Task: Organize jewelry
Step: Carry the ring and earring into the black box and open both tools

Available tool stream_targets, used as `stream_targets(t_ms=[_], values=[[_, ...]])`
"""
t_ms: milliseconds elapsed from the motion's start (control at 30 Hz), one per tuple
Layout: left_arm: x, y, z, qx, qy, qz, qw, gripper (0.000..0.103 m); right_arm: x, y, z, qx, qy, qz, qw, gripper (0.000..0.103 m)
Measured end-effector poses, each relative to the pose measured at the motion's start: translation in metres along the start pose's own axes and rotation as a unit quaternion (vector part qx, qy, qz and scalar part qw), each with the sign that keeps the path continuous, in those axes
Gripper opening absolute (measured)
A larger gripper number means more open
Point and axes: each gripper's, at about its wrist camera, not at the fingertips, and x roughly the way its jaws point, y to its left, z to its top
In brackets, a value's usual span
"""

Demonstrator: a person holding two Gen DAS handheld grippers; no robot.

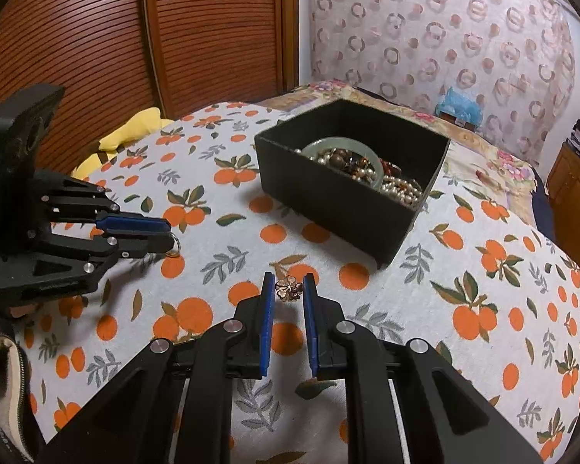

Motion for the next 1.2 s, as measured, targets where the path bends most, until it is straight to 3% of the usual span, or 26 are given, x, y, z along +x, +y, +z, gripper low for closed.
stream_targets(t_ms=[300, 667, 1200], values=[[-0.003, 0.001, 0.012, -0.009, -0.014, -0.003, 0.9999, 0.009, -0.005, -0.009, 0.009, 0.002, -0.010, -0.002, 1.000, 0.016], [-0.012, 0.008, 0.059, -0.010, -0.058, 0.005, 0.9983, 0.009, -0.025, -0.034, 0.047, 0.004, -0.059, -0.024, 0.998, 0.016], [0.000, 0.006, 0.110, 0.006, -0.085, 0.008, 0.9964, 0.010, -0.001, -0.065, 0.080, 0.024, -0.072, -0.043, 0.996, 0.017]])
